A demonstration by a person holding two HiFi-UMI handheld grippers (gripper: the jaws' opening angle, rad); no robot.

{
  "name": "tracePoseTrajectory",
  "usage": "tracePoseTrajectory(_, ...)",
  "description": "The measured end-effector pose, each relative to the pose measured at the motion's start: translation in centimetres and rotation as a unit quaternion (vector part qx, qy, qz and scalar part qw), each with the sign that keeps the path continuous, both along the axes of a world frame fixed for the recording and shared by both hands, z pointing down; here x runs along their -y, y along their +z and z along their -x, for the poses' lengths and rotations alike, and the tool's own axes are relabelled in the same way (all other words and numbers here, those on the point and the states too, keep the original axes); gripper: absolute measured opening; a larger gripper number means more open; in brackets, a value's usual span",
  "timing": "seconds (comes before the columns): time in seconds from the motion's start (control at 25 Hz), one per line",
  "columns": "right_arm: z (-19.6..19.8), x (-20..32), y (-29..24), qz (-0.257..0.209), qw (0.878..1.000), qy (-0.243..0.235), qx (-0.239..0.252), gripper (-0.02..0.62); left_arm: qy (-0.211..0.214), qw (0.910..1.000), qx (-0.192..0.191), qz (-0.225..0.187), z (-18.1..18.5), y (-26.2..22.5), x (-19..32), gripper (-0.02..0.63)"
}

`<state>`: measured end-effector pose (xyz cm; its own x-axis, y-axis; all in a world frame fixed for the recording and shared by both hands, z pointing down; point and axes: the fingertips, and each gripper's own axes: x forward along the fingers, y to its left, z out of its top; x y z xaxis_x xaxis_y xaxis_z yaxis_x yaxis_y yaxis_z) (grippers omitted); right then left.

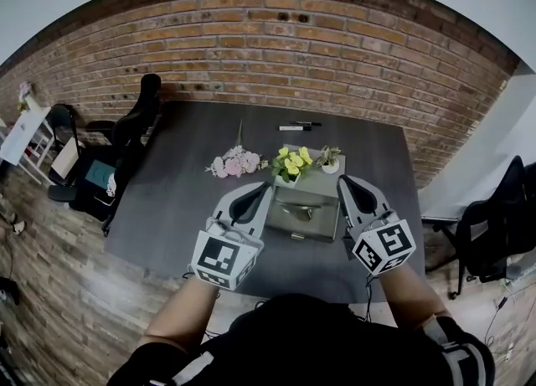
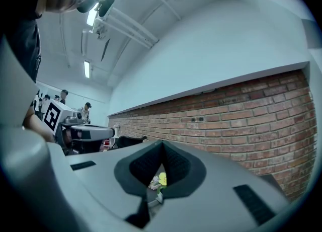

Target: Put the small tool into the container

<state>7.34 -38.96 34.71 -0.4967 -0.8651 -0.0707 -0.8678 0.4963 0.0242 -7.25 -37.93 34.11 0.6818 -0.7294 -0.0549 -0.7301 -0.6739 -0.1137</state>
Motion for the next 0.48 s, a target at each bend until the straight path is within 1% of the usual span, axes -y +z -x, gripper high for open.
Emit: tracePoseTrajectory(0.48, 0.09, -0.35, 0.01, 0.004, 1.0, -0.007, 0.0, -0.005, -0.002, 1.0, -0.002, -0.001, -0.06, -0.26, -0.5, 0.008)
